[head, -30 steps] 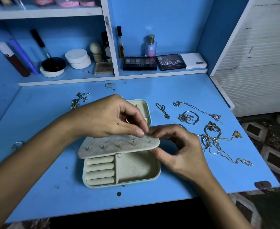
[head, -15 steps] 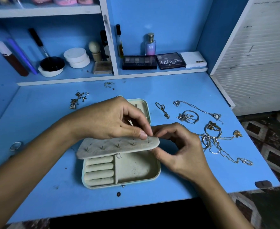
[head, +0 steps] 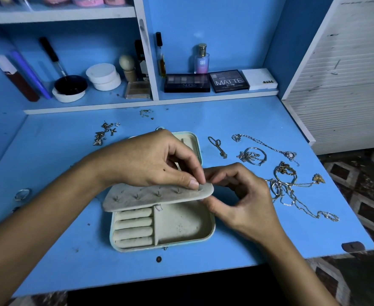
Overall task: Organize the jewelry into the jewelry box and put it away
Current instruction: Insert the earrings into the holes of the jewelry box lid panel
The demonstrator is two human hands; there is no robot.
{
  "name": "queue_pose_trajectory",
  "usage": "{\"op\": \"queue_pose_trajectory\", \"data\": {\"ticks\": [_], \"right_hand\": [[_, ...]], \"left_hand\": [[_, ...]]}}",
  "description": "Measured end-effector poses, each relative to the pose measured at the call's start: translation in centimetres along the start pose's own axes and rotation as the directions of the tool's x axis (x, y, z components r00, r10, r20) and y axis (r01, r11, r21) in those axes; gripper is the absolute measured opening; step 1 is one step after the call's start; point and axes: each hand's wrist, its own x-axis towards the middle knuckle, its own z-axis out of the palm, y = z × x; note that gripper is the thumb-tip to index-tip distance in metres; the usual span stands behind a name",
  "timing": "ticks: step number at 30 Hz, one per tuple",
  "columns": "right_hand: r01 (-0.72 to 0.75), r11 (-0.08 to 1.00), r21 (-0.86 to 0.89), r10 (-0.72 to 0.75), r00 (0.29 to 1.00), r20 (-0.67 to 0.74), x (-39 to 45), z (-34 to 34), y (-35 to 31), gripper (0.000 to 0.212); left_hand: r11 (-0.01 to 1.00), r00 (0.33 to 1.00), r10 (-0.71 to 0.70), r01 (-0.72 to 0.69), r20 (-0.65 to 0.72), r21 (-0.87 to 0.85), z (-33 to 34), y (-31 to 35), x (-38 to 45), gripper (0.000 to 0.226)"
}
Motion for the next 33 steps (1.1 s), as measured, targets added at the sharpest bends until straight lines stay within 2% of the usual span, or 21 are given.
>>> {"op": "queue_pose_trajectory", "data": {"ticks": [8, 18, 24, 33], "right_hand": [[-0.026, 1.000, 0.007, 0.026, 1.000, -0.003, -0.1, -0.1, 0.3, 0.024], [-0.006, 1.000, -0.015, 0.006, 1.000, 0.007, -0.2, -0.2, 0.5, 0.024], [0.006, 0.999, -0.034, -0.006, 1.000, 0.007, -0.3, -0.2, 0.7, 0.024], [0.034, 0.998, -0.058, -0.034, 0.999, 0.010, -0.3, -0.3, 0.7, 0.025]], "left_hand": [[1.000, 1.000, -0.002, 0.002, 0.018, -0.017, 0.0, 0.2, 0.0, 0.012], [0.993, 0.996, -0.028, 0.018, 0.088, 0.113, -0.4, 0.8, 0.4, 0.013], [0.964, 0.991, -0.055, 0.022, 0.119, 0.266, -0.6, 1.9, 0.8, 0.014], [0.859, 0.992, -0.036, -0.032, 0.121, 0.511, -0.4, 3.6, 0.9, 0.013]]}}
